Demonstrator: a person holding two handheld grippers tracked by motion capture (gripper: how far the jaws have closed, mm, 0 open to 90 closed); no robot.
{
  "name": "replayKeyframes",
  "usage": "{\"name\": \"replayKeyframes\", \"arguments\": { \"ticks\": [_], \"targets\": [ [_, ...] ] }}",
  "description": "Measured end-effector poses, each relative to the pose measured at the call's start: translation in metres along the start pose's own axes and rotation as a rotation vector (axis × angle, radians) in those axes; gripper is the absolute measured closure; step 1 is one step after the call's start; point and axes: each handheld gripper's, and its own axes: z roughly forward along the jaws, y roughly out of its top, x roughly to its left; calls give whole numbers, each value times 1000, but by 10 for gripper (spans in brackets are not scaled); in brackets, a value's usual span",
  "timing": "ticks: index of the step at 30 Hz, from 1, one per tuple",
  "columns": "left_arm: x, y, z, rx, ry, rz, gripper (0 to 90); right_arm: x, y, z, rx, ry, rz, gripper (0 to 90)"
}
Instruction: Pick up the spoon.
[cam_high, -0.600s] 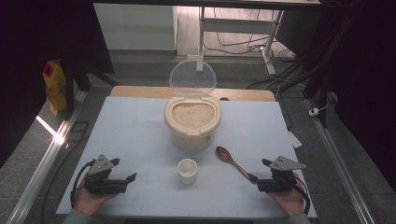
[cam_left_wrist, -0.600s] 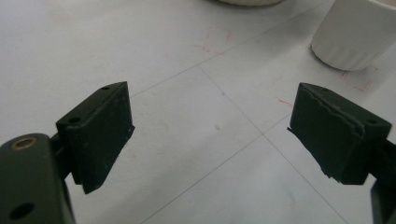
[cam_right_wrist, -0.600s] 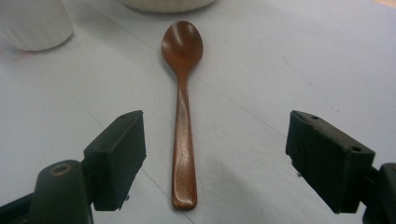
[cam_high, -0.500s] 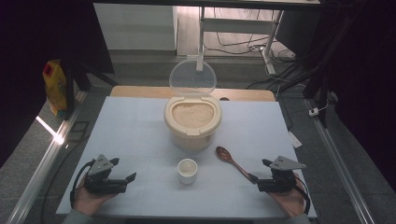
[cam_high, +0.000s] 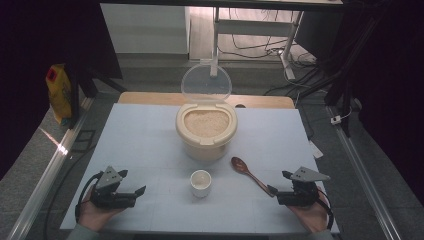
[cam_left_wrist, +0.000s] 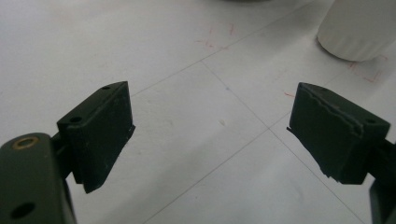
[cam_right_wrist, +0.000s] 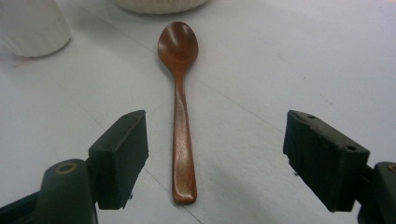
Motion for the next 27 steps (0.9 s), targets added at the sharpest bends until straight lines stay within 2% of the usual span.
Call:
{"name": "replayKeyframes", "arguments": {
  "ticks": [9, 15, 22, 27],
  "targets": [
    [1, -2, -4, -4, 5, -4, 137, 5, 7, -5, 3, 14, -18, 233],
    [1, 1, -1, 0, -7, -1, 137, 7, 16, -10, 29, 25, -42, 247],
    [0, 2, 4, 19, -14, 5, 141, 4, 37, -12, 126, 43, -50, 257],
    [0, 2, 6, 22, -14, 11, 141, 6, 52, -7, 226, 54, -76, 273]
  ]
}}
